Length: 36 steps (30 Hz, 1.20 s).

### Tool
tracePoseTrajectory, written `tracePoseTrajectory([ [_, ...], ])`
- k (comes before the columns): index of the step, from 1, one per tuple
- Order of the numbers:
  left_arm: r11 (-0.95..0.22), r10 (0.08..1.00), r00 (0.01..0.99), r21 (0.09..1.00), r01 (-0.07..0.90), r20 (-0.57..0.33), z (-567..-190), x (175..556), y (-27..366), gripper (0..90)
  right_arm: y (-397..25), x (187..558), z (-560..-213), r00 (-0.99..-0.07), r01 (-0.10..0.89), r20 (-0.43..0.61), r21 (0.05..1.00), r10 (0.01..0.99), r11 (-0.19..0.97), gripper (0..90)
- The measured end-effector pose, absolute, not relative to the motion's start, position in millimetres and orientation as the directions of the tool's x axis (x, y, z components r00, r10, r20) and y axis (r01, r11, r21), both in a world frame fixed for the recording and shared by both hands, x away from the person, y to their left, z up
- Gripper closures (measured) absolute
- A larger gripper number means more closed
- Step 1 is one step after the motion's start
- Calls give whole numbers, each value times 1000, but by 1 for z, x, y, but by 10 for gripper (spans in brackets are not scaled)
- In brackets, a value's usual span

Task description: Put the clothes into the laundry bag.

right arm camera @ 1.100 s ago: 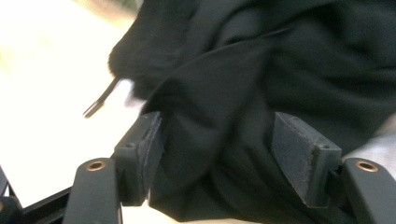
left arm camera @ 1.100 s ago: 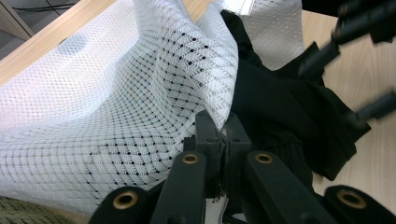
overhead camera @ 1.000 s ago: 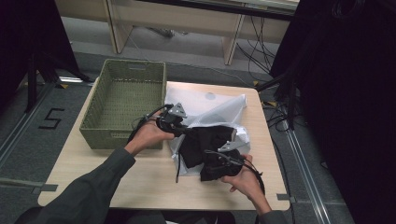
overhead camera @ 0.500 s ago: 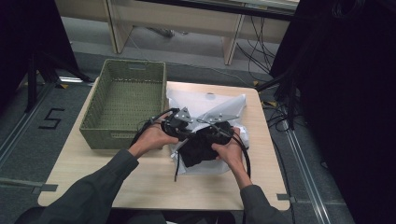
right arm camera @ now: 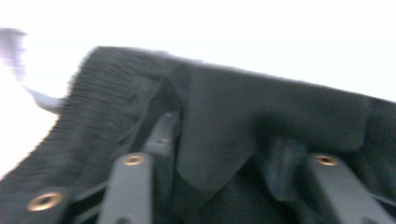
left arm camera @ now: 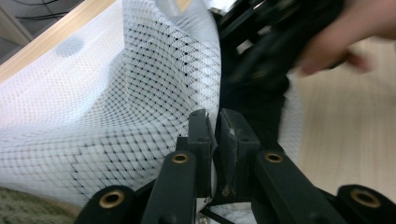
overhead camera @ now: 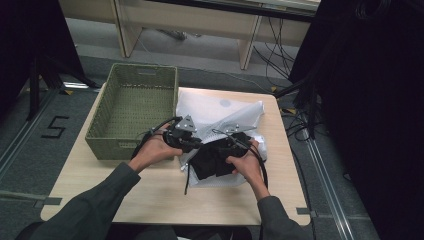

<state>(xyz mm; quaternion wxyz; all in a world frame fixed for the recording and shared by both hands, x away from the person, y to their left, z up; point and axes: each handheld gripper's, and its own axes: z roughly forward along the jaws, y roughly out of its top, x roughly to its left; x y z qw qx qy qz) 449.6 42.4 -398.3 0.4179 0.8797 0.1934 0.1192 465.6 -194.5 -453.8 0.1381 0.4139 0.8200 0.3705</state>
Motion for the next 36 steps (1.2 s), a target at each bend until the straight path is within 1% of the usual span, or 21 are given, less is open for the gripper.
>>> tracePoseTrajectory([
  [1,-567,447,894,784,253,35,-399,449,44,804,-195,459,-445,-615,600,111,708,780,372,472],
  [2,-565,448,893,786,252,35,-399,449,46,792,-198,454,-440,-636,573,83,716,767,398,463],
  [4,-542,460,888,798,263,20,-397,445,51,776,-200,442,-432,-643,575,106,721,759,387,453],
  [5,-541,461,887,800,261,22,-397,444,56,767,-202,438,-434,-660,548,87,735,746,399,448],
  [6,-523,476,879,806,279,5,-396,442,59,757,-201,433,-432,-655,580,115,710,747,400,441],
  [8,-528,485,875,801,283,10,-398,437,66,739,-201,429,-438,-680,551,86,715,728,430,437],
  [9,-529,483,875,805,270,25,-400,435,69,728,-199,428,-440,-678,567,103,703,728,430,431],
  [11,-526,497,868,799,291,11,-407,430,75,715,-197,431,-448,-685,566,92,692,723,449,419],
  [12,-516,511,860,799,308,-2,-411,426,78,707,-195,430,-450,-673,592,121,679,729,434,418],
  [14,-515,518,855,792,327,-16,-419,420,86,699,-190,429,-452,-688,583,111,672,717,456,413],
  [15,-532,516,857,781,326,-6,-422,418,91,693,-187,428,-453,-695,559,94,693,713,454,410],
  [16,-531,522,853,779,333,-8,-424,415,95,686,-185,424,-447,-695,583,112,667,710,465,406],
  [17,-524,531,848,780,341,-14,-426,413,100,682,-181,421,-448,-703,551,99,702,704,451,395],
  [19,-512,544,839,781,357,-27,-428,408,107,669,-175,414,-437,-716,551,106,692,690,466,376],
  [20,-510,548,836,781,360,-27,-428,406,111,659,-170,412,-438,-725,520,78,715,685,468,359],
  [21,-498,560,828,786,366,-30,-428,403,114,647,-164,408,-438,-720,536,91,702,688,469,346],
  [24,-486,573,819,793,368,-29,-426,397,123,625,-145,408,-449,-732,520,57,691,679,502,330],
  [28,-472,593,805,795,381,-33,-426,394,133,602,-121,418,-470,-726,537,7,631,688,560,277],
  [30,-469,600,799,790,395,-43,-428,393,137,596,-115,420,-479,-723,558,-12,578,691,595,262],
  [32,-455,607,793,792,407,-58,-431,393,139,595,-112,420,-489,-734,537,-62,557,676,634,267],
  [36,-475,605,795,780,408,-47,-433,392,142,596,-115,422,-488,-725,532,-93,554,682,641,404],
])
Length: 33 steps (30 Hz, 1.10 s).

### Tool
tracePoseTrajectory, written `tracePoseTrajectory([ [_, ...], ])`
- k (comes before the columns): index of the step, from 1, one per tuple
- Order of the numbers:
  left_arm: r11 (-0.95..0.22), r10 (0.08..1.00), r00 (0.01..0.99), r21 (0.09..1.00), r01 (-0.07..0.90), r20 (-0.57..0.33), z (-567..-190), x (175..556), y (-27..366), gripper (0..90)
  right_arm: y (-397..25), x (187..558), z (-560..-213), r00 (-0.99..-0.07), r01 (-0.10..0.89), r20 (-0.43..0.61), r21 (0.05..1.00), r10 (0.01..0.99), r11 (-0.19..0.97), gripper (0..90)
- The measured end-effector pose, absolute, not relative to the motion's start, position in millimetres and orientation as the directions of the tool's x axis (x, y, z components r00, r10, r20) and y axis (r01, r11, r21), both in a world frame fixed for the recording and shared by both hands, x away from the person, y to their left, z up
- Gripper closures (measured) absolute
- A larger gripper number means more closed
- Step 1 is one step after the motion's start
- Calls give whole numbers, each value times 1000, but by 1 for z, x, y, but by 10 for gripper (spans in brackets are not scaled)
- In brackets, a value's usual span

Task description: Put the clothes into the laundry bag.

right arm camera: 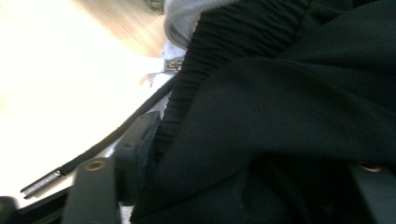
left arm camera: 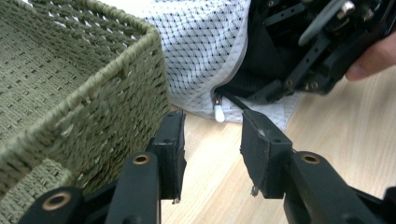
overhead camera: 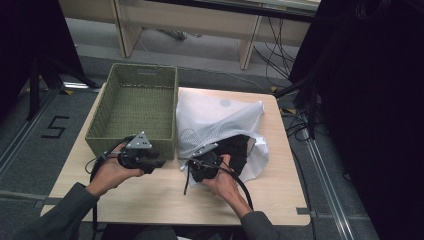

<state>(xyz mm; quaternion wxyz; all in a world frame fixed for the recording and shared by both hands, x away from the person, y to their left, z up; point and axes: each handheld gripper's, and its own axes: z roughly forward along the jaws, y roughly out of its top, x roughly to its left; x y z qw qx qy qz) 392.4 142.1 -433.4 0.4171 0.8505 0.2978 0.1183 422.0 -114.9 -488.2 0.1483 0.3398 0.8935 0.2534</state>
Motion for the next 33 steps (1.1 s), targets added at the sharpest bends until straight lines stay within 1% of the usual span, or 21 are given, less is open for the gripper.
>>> tracePoseTrajectory([
  [1,-477,605,795,778,408,-46,-434,392,142,596,-116,422,-488,-722,528,-105,556,684,642,434],
  [3,-481,598,800,776,407,-48,-435,392,141,598,-116,422,-487,-714,521,-102,583,693,623,559],
  [5,-491,594,803,770,406,-45,-437,392,139,599,-120,422,-481,-712,527,-55,619,700,583,671],
  [7,-497,590,806,766,408,-46,-439,391,136,600,-129,424,-469,-712,524,-24,647,702,554,718],
  [8,-497,588,807,764,411,-52,-441,391,135,600,-132,426,-463,-699,537,4,663,715,521,728],
  [10,-489,585,808,769,413,-62,-443,389,130,600,-142,431,-452,-679,515,-33,690,734,508,734],
  [11,-509,574,818,763,397,-43,-443,387,127,598,-149,435,-448,-667,511,-37,704,744,494,735],
  [14,-511,553,832,772,379,-43,-443,382,115,598,-167,440,-434,-637,527,-12,723,771,447,737],
  [15,-494,551,833,783,378,-54,-445,379,109,597,-171,441,-433,-625,538,10,730,780,421,737],
  [18,-508,521,852,779,367,-62,-450,372,87,595,-177,444,-433,-618,536,17,741,786,405,736],
  [20,-535,483,874,776,333,-42,-455,368,73,594,-177,444,-434,-616,552,36,731,787,400,735],
  [21,-531,487,872,773,346,-56,-459,365,65,592,-176,443,-434,-612,561,48,730,789,390,734],
  [22,-547,470,882,772,324,-38,-462,364,58,590,-175,443,-433,-619,558,48,729,784,396,734],
  [23,-550,467,883,769,325,-39,-466,364,50,591,-175,443,-433,-626,551,39,728,779,407,734],
  [24,-532,472,879,776,339,-60,-470,363,41,592,-174,444,-434,-625,539,34,742,780,399,734],
  [25,-561,458,888,764,320,-36,-474,366,36,594,-174,444,-433,-629,545,35,732,776,409,734],
  [28,-567,474,880,753,333,-32,-488,373,18,598,-175,445,-434,-636,537,32,736,771,413,733],
  [32,-587,509,860,739,331,19,-500,386,7,586,-175,445,-434,-636,542,39,734,770,410,733],
  [33,-604,516,856,722,338,31,-503,389,7,588,-175,445,-434,-637,542,41,734,770,410,733],
])
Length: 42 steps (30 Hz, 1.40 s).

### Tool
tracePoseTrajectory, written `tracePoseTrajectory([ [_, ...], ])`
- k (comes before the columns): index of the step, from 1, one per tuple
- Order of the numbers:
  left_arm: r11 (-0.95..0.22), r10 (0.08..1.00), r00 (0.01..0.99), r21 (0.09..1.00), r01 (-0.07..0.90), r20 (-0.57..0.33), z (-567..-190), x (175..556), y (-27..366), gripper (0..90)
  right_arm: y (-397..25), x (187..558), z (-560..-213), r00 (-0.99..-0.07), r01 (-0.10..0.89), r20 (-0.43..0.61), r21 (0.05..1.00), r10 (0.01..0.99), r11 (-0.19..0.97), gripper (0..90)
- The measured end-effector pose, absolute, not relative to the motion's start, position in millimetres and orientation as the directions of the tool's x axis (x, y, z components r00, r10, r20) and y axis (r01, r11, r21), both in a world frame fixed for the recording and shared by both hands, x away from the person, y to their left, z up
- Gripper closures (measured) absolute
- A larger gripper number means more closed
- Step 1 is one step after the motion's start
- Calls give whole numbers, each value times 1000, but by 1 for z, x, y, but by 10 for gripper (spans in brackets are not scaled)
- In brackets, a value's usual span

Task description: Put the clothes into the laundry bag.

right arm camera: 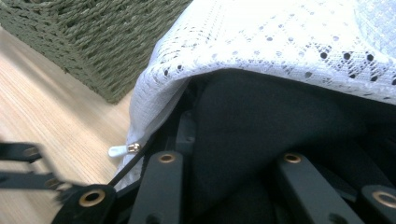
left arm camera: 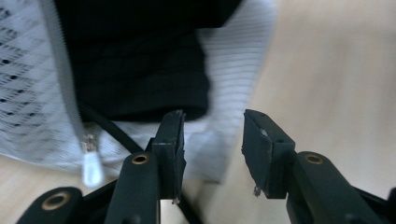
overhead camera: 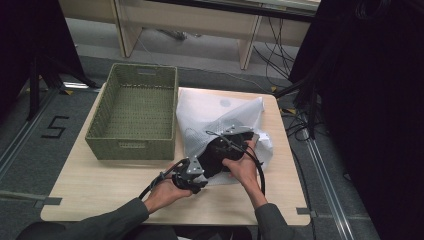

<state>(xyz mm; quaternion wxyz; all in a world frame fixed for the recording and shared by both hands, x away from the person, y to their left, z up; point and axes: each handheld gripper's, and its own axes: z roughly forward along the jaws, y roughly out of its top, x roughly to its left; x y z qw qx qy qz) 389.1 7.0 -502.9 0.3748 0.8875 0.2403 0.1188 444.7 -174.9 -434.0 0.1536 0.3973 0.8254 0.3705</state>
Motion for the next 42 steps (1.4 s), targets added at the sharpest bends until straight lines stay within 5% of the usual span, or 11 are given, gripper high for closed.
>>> tracePoseTrajectory([
  [6,-598,521,853,716,361,5,-511,394,9,603,-176,445,-435,-643,541,43,732,765,414,729],
  [11,-574,515,857,740,349,-4,-515,393,12,881,-175,442,-435,-650,548,44,719,759,428,727],
  [25,-647,462,887,684,338,-1,-508,384,34,894,-160,438,-463,-689,544,-46,625,723,559,736],
  [36,-668,437,899,675,313,16,-507,384,35,892,-184,493,-461,-528,546,-127,707,840,450,739],
  [38,-685,423,906,663,302,25,-507,386,36,892,-186,492,-465,-535,557,-80,715,841,423,709],
  [42,-685,419,908,667,295,28,-506,385,35,890,-185,483,-457,-620,558,42,726,783,403,503],
])
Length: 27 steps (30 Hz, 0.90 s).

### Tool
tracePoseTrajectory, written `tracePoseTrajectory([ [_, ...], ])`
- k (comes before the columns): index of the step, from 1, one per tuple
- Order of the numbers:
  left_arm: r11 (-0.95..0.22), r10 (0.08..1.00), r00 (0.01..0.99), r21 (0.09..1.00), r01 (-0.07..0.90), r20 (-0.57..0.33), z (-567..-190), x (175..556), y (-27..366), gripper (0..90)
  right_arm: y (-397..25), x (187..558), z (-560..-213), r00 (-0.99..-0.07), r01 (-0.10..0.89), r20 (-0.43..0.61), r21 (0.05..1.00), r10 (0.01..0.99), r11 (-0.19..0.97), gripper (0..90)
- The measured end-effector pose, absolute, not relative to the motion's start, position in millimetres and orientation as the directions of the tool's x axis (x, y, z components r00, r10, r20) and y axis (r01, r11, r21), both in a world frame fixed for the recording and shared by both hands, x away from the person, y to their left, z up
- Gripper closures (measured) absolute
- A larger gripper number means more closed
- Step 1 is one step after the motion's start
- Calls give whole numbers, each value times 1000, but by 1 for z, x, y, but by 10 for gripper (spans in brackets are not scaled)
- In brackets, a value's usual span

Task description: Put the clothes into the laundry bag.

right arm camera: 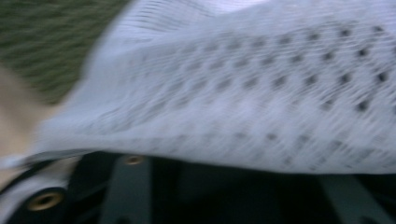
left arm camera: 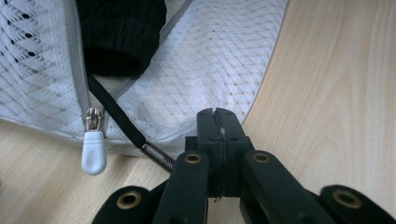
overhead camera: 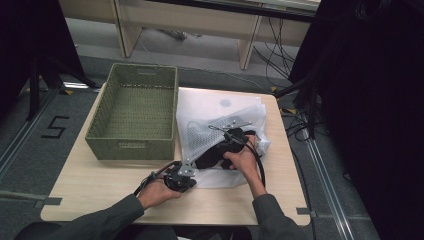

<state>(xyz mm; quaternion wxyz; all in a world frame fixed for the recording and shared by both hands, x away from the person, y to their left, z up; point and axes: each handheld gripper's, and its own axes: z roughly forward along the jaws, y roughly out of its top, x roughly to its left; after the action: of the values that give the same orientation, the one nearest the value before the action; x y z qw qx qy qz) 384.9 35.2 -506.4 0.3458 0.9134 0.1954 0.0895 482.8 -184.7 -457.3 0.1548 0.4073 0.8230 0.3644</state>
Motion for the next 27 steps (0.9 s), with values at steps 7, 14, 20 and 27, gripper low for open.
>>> tracePoseTrajectory([
  [7,-697,419,907,651,302,28,-505,386,36,889,-211,441,-426,-678,546,91,726,729,418,403],
  [14,-691,424,905,655,306,24,-506,386,36,888,-243,419,-421,-623,562,54,724,780,399,379],
  [20,-693,416,909,659,294,32,-506,387,36,888,-236,426,-464,-626,616,72,655,776,436,327],
  [27,-688,418,908,664,293,32,-506,385,34,889,-189,445,-484,-672,571,-39,609,739,551,840],
])
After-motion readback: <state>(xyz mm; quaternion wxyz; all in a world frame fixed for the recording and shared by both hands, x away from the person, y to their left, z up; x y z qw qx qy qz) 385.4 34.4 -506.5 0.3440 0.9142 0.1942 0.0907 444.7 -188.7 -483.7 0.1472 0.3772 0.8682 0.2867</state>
